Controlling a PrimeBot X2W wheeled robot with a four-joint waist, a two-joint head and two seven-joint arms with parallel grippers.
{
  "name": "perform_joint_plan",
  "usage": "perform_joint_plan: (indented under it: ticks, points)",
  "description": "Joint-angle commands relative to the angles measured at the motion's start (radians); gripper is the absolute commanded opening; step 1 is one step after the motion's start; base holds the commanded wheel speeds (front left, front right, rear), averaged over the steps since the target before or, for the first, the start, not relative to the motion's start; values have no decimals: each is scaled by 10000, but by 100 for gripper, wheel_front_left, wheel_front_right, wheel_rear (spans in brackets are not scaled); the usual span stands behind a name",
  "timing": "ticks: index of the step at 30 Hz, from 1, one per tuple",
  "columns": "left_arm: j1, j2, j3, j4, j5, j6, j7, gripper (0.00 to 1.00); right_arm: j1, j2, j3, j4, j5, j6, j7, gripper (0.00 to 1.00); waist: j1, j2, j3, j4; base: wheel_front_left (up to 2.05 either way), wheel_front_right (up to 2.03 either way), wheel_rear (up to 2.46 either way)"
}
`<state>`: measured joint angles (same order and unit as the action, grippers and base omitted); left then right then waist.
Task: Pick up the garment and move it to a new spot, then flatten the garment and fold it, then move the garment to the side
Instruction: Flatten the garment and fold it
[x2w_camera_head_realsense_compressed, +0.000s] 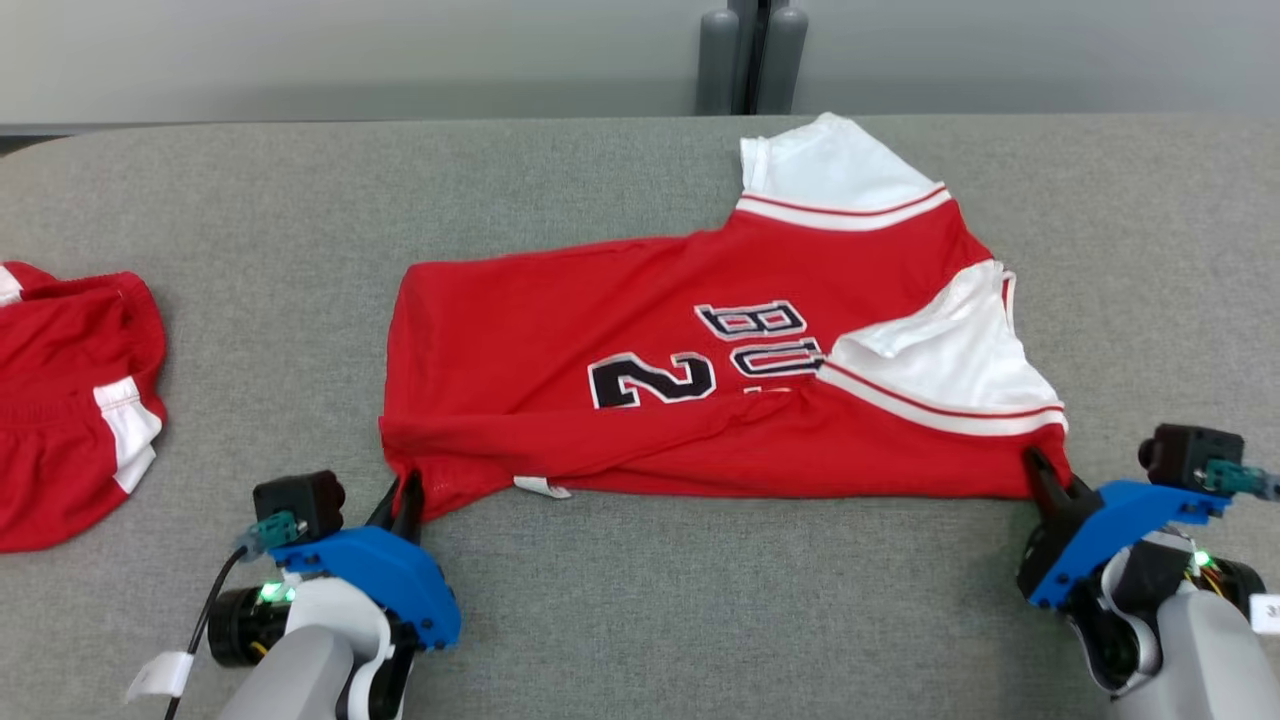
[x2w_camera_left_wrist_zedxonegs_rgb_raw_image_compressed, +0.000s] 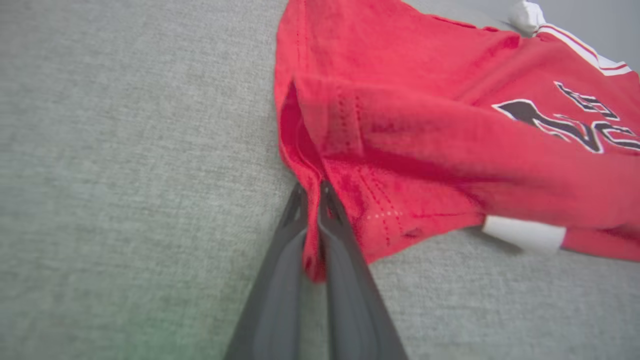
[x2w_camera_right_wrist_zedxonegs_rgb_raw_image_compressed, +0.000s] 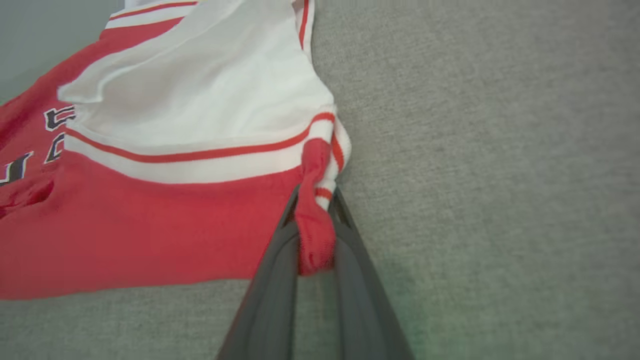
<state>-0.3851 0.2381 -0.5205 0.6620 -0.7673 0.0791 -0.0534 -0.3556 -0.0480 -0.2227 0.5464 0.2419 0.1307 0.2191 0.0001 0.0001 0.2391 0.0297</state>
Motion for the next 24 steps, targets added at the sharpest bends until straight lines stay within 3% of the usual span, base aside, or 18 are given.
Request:
perform_joint_plan:
  ticks: [1,9,17,19,20,24]
  points:
    - [371,200,37,-82,-72,72,37,0,408,-48,-113,-459,35,1,101,0,-1,-1,-140,-58,0,0,0]
    - [1307,836,113,-1650,-203,371,441,0,2028,-56,-349,-2716,382,0,769,0,-1,-1,-429,-149,0,0,0]
    - [2709,1379,98,-3857,-429,1387,1470,0,3618,-59,-722,-4205,1053,-3,1286,0,-1,-1,-597,-95,0,0,0]
    - [2922,1443,145,-4225,-457,1621,1576,52,3816,-59,-761,-4314,1195,-2,1255,1,-1,-1,-614,-79,0,0,0]
    - [2987,1489,161,-4337,-405,1738,1551,100,3887,-59,-767,-4285,1276,-3,1277,100,-1,-1,-622,-77,0,0,0]
    - [3159,1491,117,-4703,-477,1962,1765,100,3824,-48,-657,-4362,1201,3,1234,100,-1,-1,-678,-90,0,0,0]
